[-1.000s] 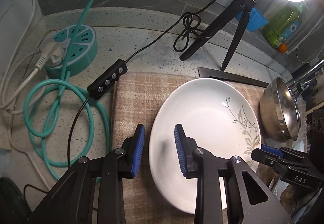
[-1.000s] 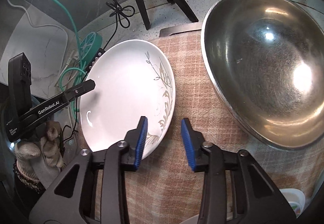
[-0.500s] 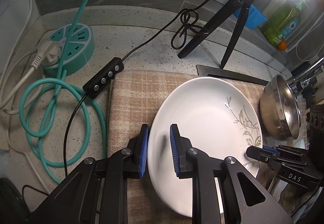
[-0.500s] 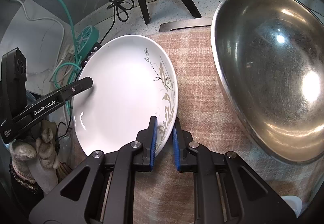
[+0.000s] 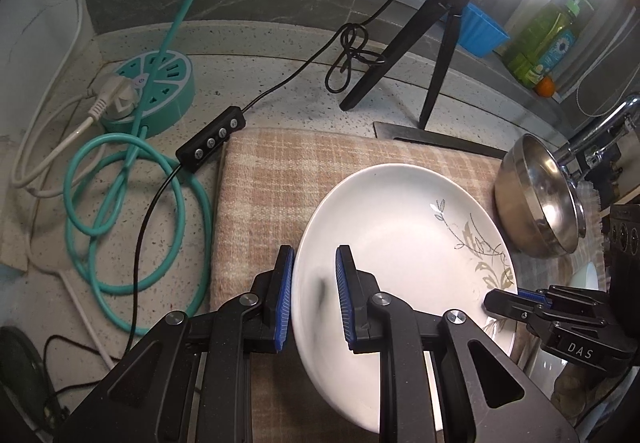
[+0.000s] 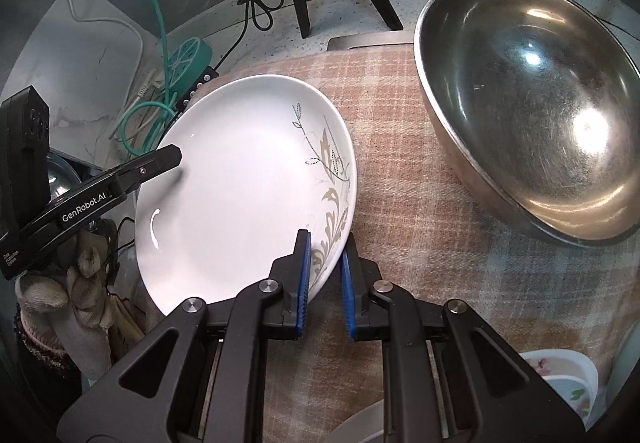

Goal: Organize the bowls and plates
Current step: 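Carry the brown-leaf plate over and lower it onto the plate stack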

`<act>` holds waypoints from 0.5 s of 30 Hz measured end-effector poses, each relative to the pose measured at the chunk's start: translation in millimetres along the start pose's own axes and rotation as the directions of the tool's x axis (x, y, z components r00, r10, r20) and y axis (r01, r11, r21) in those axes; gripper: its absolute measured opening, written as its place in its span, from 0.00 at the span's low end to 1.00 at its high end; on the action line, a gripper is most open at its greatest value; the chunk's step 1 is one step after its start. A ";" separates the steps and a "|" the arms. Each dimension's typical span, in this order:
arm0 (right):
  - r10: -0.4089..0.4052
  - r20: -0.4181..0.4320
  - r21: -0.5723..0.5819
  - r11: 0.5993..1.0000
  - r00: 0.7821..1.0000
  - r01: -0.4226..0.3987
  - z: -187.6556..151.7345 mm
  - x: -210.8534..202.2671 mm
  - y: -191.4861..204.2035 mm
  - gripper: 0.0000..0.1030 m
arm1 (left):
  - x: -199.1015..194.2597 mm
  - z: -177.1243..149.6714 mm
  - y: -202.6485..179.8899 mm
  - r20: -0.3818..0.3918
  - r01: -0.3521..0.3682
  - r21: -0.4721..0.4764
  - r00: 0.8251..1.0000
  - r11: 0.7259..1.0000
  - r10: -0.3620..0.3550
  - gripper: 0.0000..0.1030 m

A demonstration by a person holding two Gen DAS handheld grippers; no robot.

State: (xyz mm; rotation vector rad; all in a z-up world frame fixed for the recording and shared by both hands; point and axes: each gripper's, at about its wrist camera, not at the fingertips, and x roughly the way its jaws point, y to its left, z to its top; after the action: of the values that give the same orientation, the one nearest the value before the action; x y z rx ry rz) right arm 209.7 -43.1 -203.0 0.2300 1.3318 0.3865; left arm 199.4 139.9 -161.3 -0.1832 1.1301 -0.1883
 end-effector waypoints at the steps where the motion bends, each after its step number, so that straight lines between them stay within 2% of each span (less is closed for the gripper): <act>1: 0.003 0.004 -0.003 1.000 1.000 -0.003 -1.6 -2.8 0.3 0.14 | -2.5 -1.5 -1.4 0.003 0.000 0.004 1.000 1.000 0.000 0.18; 15: 0.029 0.071 -0.003 1.000 0.997 -0.029 -35.0 -58.3 -15.8 0.14 | -40.9 -29.8 -38.7 0.045 0.054 0.018 0.997 0.998 -0.055 0.18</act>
State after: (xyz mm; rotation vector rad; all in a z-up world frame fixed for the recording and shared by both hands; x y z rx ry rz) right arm 167.0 -82.8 -164.6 0.2597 1.2593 0.4001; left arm 153.2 110.7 -128.5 -0.2023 1.0783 -0.2409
